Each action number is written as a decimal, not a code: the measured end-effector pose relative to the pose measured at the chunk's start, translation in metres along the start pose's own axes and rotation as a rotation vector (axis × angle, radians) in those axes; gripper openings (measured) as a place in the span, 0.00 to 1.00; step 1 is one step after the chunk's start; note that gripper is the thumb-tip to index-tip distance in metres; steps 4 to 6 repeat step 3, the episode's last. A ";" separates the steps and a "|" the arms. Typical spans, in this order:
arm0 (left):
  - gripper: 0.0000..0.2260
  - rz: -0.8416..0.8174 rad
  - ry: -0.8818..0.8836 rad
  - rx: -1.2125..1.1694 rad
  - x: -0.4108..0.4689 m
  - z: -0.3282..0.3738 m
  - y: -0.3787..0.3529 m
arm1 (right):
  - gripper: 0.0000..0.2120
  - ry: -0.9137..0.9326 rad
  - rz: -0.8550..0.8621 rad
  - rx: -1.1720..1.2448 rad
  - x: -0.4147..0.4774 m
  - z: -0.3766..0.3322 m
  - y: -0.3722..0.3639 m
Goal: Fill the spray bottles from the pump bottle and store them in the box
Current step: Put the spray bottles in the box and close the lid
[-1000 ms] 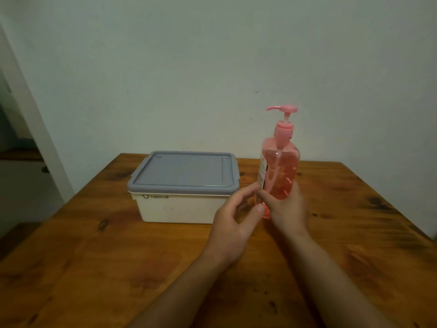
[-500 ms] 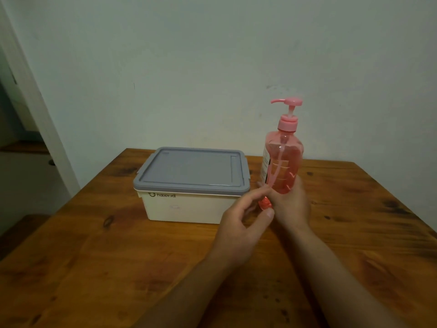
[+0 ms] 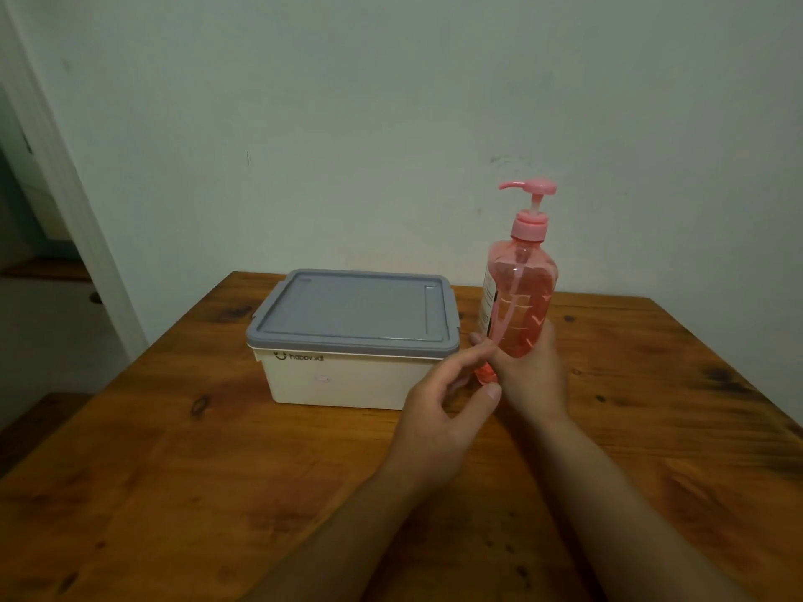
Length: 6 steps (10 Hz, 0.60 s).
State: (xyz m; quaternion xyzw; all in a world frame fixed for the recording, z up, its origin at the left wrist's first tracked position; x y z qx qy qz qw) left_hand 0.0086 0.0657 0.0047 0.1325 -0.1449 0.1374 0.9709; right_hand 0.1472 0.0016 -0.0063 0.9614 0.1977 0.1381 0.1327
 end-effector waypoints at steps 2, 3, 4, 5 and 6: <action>0.18 0.004 -0.023 -0.007 -0.001 0.001 0.000 | 0.39 0.010 -0.060 0.002 -0.003 -0.003 0.005; 0.18 0.015 -0.043 0.000 -0.003 0.003 0.001 | 0.40 0.048 -0.058 -0.016 -0.008 -0.005 0.014; 0.18 0.015 -0.043 0.000 -0.003 0.003 0.001 | 0.40 0.048 -0.058 -0.016 -0.008 -0.005 0.014; 0.18 0.015 -0.043 0.000 -0.003 0.003 0.001 | 0.40 0.048 -0.058 -0.016 -0.008 -0.005 0.014; 0.18 0.015 -0.043 0.000 -0.003 0.003 0.001 | 0.40 0.048 -0.058 -0.016 -0.008 -0.005 0.014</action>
Point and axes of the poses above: each hand's wrist, its own x-axis towards the middle knuckle, its own y-axis out of the back of the hand, z = x × y, the point moved 2 cm from there along x, towards the middle knuckle, and after that the axes turned 10 degrees about -z, right-handed, at the moved point
